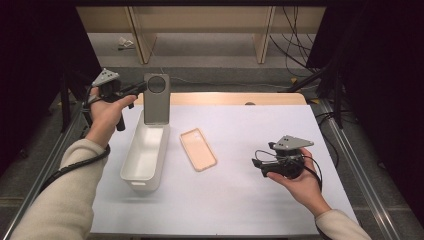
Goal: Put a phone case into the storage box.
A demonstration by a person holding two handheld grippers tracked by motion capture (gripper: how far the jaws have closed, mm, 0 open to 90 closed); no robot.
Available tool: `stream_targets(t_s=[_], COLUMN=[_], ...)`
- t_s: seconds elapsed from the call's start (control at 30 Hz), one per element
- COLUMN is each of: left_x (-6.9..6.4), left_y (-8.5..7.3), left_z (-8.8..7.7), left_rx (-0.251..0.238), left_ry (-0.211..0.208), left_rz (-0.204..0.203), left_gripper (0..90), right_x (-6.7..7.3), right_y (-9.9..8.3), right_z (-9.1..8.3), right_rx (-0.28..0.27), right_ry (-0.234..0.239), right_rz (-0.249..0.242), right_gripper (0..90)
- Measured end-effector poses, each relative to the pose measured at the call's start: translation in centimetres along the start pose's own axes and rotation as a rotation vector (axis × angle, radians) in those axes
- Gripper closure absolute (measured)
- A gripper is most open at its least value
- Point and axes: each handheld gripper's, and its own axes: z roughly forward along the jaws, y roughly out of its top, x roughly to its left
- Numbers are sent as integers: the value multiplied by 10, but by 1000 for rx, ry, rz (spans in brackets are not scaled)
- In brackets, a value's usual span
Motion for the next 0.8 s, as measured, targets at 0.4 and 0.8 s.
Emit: stream_targets(t_s=[0.4, 0.8], left_x=[9, 14], left_y=[1, -2], left_z=[4, 8], left_rx=[4, 13], left_ry=[20, 34], left_rz=[14, 19], left_gripper=[834, 834], right_x=[0, 0], right_y=[0, 0], right_z=[0, 0], right_rx=[-1, -1], right_ry=[1, 2], right_rz=[1, 2], right_gripper=[181, 181])
